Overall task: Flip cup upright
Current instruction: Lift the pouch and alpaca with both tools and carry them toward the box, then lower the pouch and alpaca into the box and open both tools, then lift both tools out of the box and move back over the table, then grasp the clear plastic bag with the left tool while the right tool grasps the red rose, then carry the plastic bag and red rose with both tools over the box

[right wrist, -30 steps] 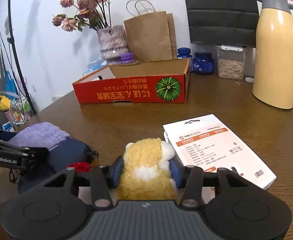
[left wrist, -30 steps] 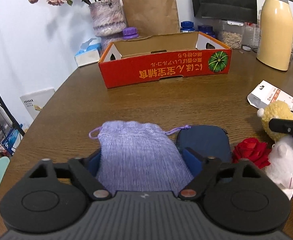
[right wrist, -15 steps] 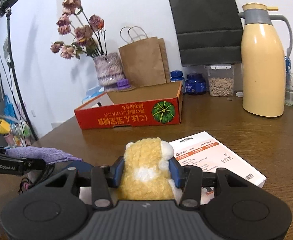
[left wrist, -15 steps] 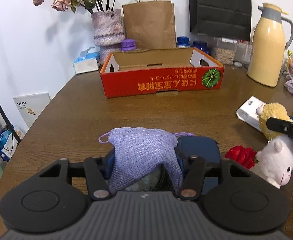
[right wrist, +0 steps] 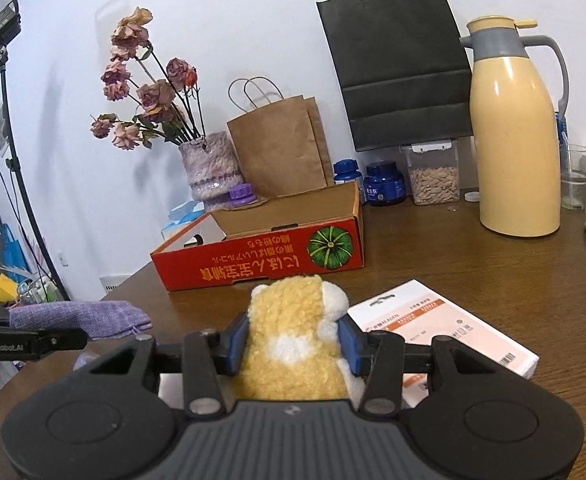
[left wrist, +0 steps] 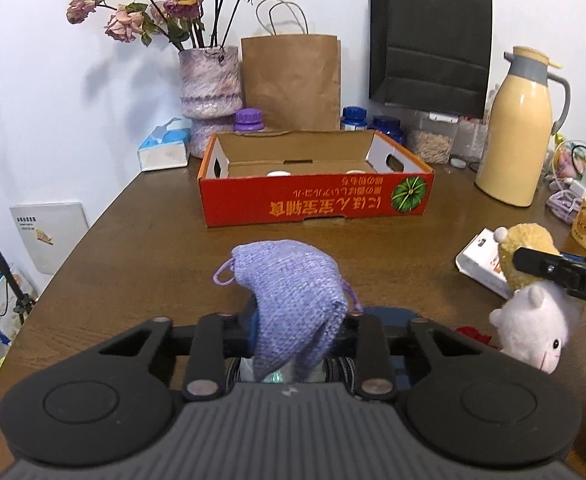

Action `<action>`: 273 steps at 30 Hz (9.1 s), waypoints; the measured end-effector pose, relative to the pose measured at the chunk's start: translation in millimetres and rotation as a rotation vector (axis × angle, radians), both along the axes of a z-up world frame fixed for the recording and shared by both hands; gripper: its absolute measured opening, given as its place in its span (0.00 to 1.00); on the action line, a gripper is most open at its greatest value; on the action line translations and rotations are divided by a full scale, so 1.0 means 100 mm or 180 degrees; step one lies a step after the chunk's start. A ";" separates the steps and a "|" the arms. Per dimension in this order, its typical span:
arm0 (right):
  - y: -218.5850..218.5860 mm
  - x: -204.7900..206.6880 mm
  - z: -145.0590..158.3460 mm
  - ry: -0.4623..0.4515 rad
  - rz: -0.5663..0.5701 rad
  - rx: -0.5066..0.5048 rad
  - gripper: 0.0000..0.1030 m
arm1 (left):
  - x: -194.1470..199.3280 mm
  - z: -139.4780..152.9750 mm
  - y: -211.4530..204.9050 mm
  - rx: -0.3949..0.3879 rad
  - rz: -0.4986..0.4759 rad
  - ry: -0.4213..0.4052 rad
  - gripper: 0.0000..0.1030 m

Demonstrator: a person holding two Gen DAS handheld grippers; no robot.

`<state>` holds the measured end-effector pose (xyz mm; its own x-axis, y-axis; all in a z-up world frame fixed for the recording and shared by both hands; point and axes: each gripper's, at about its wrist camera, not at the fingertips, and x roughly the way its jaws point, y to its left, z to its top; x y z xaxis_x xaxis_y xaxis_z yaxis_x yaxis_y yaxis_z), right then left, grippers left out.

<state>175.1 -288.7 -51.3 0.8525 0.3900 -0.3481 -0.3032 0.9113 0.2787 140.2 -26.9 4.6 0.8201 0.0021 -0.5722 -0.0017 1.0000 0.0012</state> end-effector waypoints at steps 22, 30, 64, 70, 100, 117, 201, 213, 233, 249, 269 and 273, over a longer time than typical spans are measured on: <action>0.43 0.36 0.40 -0.0107 -0.0094 0.0015 0.44 | 0.38 0.30 0.15 -0.0307 -0.0153 -0.0338 0.14; 0.56 0.60 0.56 -0.0141 -0.0150 0.0046 0.44 | 0.67 0.43 0.16 -0.0375 -0.0146 -0.0421 0.14; 1.04 2.31 0.90 0.0078 -0.0314 -0.0111 0.44 | 2.41 0.45 0.50 -0.0712 0.0202 -0.0289 0.14; 1.16 2.69 0.77 0.0210 -0.0355 -0.0250 0.44 | 2.69 0.24 0.65 -0.0782 0.0290 -0.0166 0.12; 1.24 3.08 0.33 0.0308 -0.0514 -0.0522 1.00 | 2.90 -0.01 0.78 -0.0596 0.0486 -0.0155 0.85; 1.08 2.63 0.63 0.0049 -0.0450 -0.0385 1.00 | 2.60 0.23 0.69 -0.0537 0.0469 -0.0366 1.00; 0.78 -0.01 -0.34 0.0535 0.0314 -0.0526 0.34 | -0.01 -0.19 0.52 -0.0374 0.0178 0.0061 1.00; 0.82 -0.25 -0.25 -0.0071 0.0221 -0.0627 0.27 | -0.05 -0.26 0.49 -0.0360 0.0166 0.0104 1.00; 0.83 -0.34 -0.22 -0.0309 0.0063 -0.0675 0.27 | -0.10 -0.39 0.29 -0.0309 -0.0061 0.0055 0.75; 0.85 -0.34 -0.23 -0.0324 0.0101 -0.0677 0.28 | -0.12 -0.41 0.32 -0.0399 -0.0190 -0.0011 0.30; 0.84 -0.34 -0.23 -0.0329 0.0092 -0.0674 0.28 | -0.34 -0.11 0.43 -0.0282 -0.0190 -0.0280 0.27; 0.84 -0.35 -0.23 -0.0349 0.0078 -0.0669 0.28 | -0.37 -0.01 0.46 -0.0283 -0.0181 -0.0380 0.27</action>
<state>140.2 -205.1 -73.9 0.8808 0.3398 -0.3298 -0.3438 0.9378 0.0479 102.7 18.9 3.1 0.8796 -0.0926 -0.4665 0.0602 0.9946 -0.0840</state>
